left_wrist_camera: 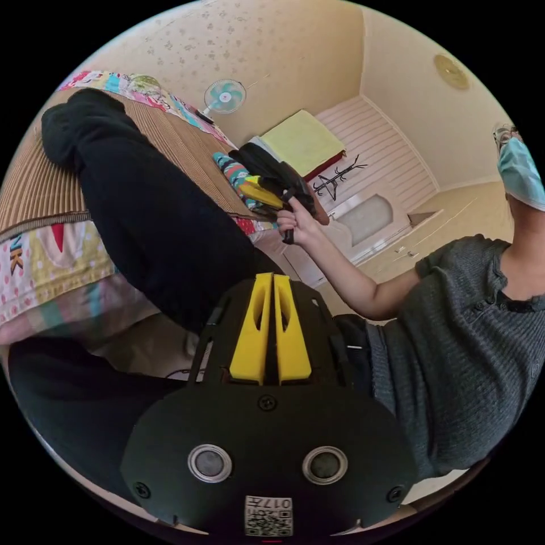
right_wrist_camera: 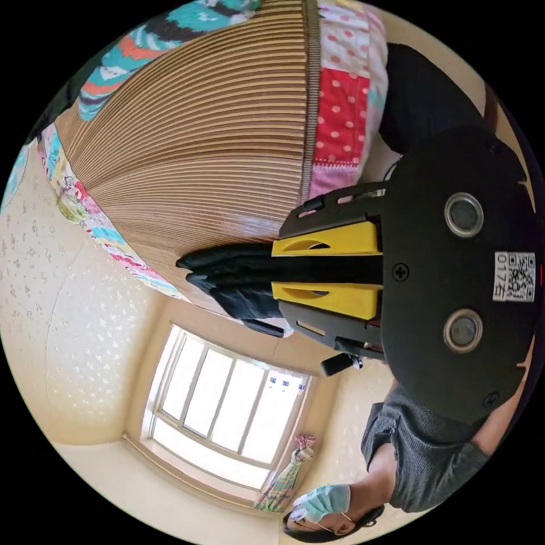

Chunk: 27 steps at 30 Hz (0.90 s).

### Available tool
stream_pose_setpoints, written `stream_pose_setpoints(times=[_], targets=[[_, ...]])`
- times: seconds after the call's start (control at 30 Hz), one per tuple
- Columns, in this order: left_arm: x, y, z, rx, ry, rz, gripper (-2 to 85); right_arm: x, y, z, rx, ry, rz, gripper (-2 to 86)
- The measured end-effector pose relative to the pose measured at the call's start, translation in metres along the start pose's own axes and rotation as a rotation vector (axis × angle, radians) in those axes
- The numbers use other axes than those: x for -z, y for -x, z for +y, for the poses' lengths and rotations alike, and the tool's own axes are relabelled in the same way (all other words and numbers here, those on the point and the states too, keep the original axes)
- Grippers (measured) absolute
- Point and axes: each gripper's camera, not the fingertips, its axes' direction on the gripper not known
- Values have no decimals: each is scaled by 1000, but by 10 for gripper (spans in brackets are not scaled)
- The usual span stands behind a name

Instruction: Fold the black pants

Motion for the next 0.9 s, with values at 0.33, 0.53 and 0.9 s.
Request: stream_pose_setpoints(times=[0.33,0.53,0.9], targets=[[40,10,29,72,-96,-156,-3,-184,-38,-174,-58,178,96,109],[83,30,0,210,-292,-301,87,-173,-1,-148,-5,115,-187,47],[97,35,-150,138,-383,-195,180,-47,194,-21,481,148,-626,22]])
